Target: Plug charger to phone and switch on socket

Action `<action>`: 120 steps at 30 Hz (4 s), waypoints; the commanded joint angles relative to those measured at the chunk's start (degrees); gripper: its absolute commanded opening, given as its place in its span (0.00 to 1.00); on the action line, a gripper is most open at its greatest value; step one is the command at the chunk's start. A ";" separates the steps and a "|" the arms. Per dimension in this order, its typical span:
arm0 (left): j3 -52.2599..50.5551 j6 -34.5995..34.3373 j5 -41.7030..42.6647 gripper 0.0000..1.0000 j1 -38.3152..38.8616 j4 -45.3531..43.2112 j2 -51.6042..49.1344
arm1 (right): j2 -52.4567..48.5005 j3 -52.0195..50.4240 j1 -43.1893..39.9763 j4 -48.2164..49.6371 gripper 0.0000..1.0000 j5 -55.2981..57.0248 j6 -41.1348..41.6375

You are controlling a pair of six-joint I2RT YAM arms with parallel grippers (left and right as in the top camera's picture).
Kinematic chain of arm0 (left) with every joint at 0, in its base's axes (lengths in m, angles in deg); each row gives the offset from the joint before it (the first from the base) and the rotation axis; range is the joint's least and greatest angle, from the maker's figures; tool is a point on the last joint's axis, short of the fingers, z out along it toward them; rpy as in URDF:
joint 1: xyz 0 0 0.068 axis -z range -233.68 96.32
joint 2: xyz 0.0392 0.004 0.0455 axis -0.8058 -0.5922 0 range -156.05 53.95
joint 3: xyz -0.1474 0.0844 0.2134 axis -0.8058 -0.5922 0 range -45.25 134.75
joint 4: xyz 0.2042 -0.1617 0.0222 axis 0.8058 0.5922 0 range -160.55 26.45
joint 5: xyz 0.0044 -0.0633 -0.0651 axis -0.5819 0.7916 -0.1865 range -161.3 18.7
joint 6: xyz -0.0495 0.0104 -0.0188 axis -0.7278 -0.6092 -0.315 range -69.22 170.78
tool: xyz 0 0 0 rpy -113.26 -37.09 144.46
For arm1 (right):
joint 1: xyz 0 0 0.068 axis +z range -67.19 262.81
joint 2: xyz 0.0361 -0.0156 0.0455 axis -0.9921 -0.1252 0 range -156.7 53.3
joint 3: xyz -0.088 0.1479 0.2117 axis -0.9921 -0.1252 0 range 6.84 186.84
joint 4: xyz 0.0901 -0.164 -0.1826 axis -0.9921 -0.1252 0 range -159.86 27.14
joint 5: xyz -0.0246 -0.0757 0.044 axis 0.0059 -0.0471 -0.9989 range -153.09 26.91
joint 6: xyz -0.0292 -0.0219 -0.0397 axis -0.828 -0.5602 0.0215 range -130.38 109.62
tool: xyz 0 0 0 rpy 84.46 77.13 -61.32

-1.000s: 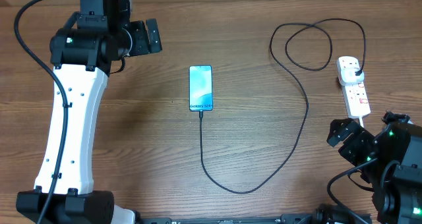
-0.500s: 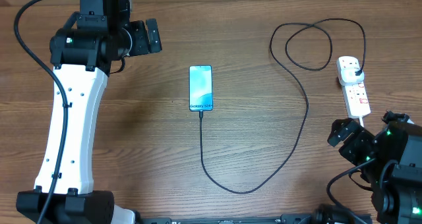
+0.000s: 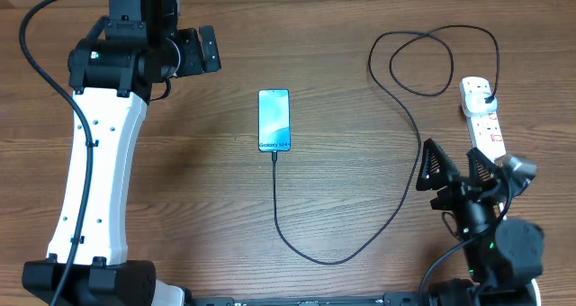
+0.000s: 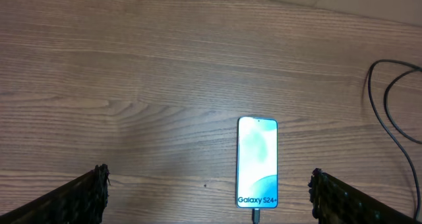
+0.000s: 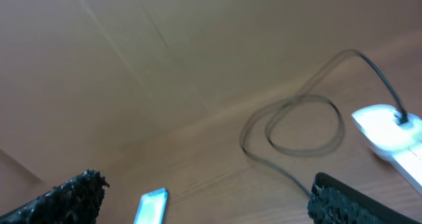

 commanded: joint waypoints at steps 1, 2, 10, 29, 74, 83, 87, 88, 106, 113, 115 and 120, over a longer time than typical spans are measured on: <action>-0.31 -0.72 -0.37 1.00 0.07 -0.15 -0.17 | 7.23 -10.47 1.16 11.52 1.00 -0.31 0.00; -0.31 -0.72 -0.37 1.00 0.07 -0.17 -0.17 | 8.35 -12.22 1.14 13.55 1.00 -0.28 -0.09; -0.31 -0.72 -0.37 1.00 0.07 -0.17 -0.17 | 18.16 -24.00 1.14 21.81 1.00 -0.26 -4.33; -0.31 -0.74 -0.37 1.00 0.07 -0.17 -0.17 | 18.16 -28.02 1.14 16.83 1.00 2.43 -12.70; -0.31 -0.72 -0.37 1.00 0.07 -0.15 -0.17 | 18.12 -28.02 1.14 17.07 1.00 1.44 -29.38; -0.31 -0.74 -0.37 1.00 0.07 -0.17 -0.17 | 18.12 -28.02 1.14 17.07 1.00 1.44 -29.38; -0.31 -0.74 -0.37 0.99 0.07 -0.17 -0.17 | 18.12 -28.02 1.14 17.07 1.00 1.44 -29.38; -0.31 -0.72 -0.37 1.00 0.07 -0.17 -0.17 | 18.12 -28.02 1.14 17.07 1.00 1.44 -29.38; -8.44 0.33 -4.63 1.00 0.07 1.84 7.80 | 18.12 -28.02 1.14 17.09 1.00 1.44 -29.38; -32.65 0.35 -4.66 1.00 -1.49 -5.84 22.58 | 18.12 -28.02 1.14 17.09 1.00 1.44 -29.38; -38.23 0.35 -4.63 1.00 -2.23 -5.55 27.80 | 18.12 -28.02 1.14 17.09 1.00 1.44 -29.38; -46.47 0.35 -4.59 1.00 -4.74 -6.03 42.12 | 18.12 -28.02 1.14 17.09 1.00 1.44 -29.38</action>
